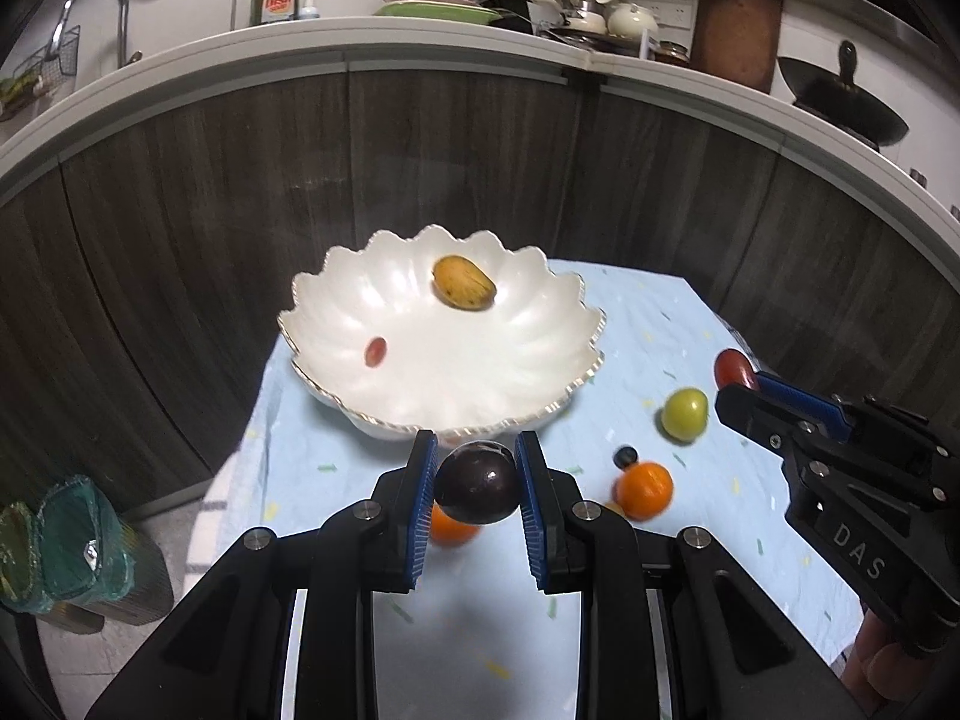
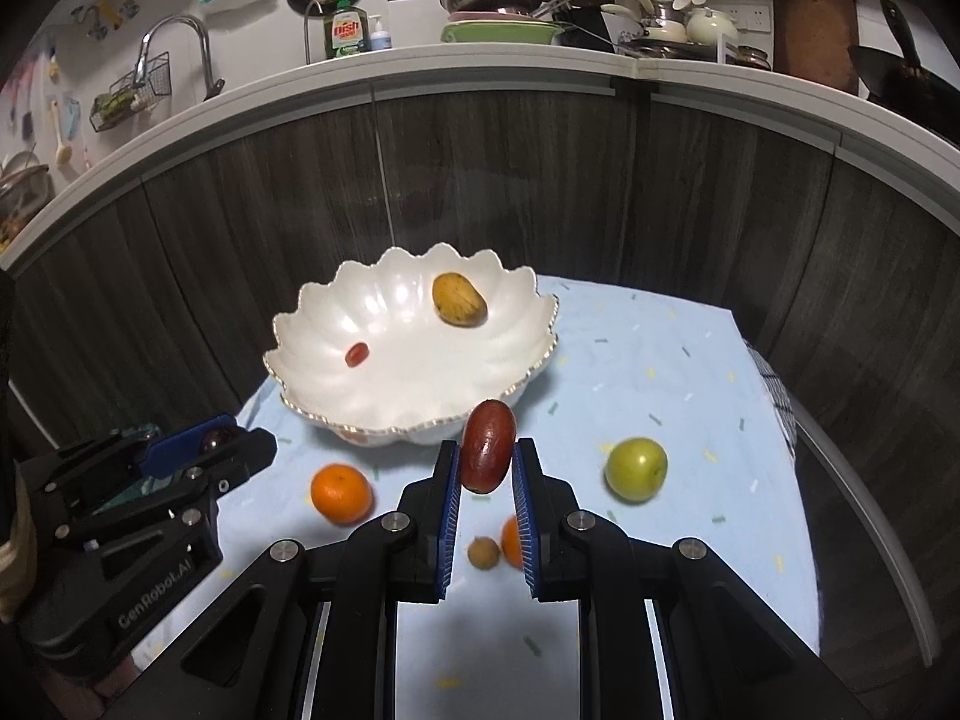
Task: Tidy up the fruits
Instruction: 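Lift and carry the plum with the left tool over the bowl while the right tool carries the date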
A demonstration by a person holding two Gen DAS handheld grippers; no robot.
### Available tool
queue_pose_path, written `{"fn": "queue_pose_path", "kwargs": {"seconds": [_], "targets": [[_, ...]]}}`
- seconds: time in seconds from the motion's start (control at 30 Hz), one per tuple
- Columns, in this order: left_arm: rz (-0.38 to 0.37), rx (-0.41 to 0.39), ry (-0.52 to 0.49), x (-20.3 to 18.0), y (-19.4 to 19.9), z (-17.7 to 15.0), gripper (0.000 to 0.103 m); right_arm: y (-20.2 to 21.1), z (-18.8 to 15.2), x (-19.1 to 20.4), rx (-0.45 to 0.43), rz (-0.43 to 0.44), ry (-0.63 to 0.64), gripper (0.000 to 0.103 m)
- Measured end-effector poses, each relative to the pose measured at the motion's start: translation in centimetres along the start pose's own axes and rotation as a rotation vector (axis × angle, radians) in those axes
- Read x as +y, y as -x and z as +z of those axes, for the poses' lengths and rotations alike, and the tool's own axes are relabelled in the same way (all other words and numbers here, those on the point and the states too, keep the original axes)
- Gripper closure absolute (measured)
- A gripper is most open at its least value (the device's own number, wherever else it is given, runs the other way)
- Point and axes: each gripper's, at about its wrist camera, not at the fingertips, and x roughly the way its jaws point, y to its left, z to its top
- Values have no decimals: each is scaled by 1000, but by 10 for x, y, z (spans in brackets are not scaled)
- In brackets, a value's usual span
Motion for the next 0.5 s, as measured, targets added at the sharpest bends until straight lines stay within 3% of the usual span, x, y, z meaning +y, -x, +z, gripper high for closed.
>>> {"fn": "queue_pose_path", "kwargs": {"seconds": [0.5], "targets": [[37, -30, 11, 24, -17, 33, 77, -22, 35, 14, -35, 16, 17, 84]]}}
